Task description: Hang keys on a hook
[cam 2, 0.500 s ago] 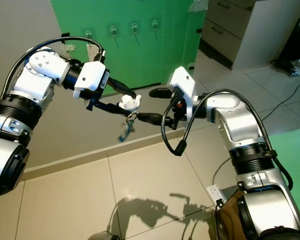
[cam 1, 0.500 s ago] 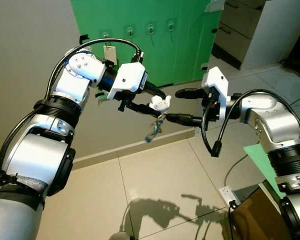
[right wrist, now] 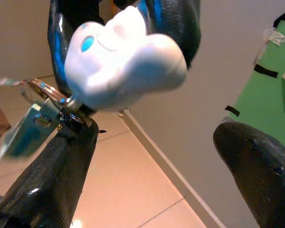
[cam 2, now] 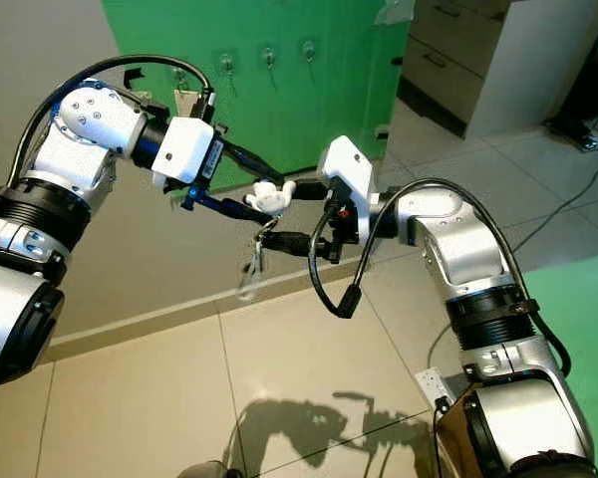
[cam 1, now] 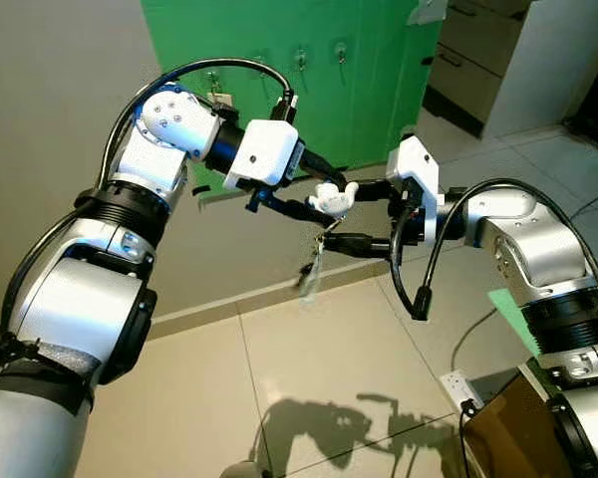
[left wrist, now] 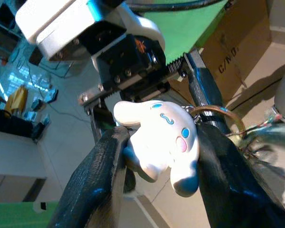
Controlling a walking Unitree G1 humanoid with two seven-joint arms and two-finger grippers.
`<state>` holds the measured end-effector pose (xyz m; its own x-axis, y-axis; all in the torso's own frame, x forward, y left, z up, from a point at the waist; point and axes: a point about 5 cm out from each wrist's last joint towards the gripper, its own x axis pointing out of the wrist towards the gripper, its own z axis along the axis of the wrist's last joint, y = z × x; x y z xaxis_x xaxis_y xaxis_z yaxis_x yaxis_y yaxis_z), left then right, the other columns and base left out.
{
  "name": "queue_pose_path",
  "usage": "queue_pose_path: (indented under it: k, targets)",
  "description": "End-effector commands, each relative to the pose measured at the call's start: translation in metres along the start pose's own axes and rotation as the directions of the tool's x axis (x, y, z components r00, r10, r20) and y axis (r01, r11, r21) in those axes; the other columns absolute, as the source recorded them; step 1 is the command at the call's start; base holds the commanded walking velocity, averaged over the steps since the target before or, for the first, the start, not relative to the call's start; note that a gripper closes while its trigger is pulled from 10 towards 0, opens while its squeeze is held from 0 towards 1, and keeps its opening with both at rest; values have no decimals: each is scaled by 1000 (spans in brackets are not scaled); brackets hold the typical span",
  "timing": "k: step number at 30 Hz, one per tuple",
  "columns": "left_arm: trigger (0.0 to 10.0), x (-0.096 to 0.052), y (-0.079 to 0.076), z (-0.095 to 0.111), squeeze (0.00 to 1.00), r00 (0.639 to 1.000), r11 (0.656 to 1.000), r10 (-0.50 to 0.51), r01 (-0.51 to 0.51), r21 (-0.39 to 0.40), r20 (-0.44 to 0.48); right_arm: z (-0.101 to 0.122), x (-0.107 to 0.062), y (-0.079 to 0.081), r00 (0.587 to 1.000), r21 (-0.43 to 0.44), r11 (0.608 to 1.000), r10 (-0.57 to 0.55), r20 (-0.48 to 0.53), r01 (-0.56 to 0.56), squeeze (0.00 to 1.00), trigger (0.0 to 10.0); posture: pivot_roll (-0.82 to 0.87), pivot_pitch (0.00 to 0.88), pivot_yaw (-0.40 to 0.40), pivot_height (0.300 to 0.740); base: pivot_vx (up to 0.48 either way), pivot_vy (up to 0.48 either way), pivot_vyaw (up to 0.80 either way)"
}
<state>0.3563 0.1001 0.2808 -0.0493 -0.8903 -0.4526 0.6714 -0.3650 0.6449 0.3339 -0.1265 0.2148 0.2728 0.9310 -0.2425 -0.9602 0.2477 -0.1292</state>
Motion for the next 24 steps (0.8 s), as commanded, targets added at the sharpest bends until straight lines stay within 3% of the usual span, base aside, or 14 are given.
queue_pose_path:
  k: [1, 9, 10, 11, 24]
  targets:
    - [10000, -2, 10, 13, 0, 1000, 997, -5, 4, 73, 5, 11, 6, 1, 1000, -31, 999, 18, 17, -18, 0, 10000, -39, 0, 145, 740, 0, 0, 0]
    - [10000, 1, 9, 16, 0, 1000, 994, -16, 14, 105, 17, 16, 9, 2, 998, -10, 1000, 13, 65, -13, 0, 10000, -43, 0, 154, 740, 0, 0, 0]
    - [10000, 1, 10, 16, 0, 1000, 994, -17, 15, 109, 18, 18, 8, 1, 996, 11, 1000, 2, 89, -3, 0, 4392, -44, 0, 155, 740, 0, 0, 0]
    - [10000, 1, 10, 16, 0, 1000, 994, -17, 15, 109, 18, 18, 7, 0, 995, 24, 1000, -2, 100, 0, 0, 0, -44, 0, 155, 740, 0, 0, 0]
    - [10000, -5, 10, 12, 0, 1000, 997, 6, -6, 79, 5, 13, 0, 0, 993, 69, 997, -27, 111, 19, 0, 0, -50, 0, 154, 740, 0, 0, 0]
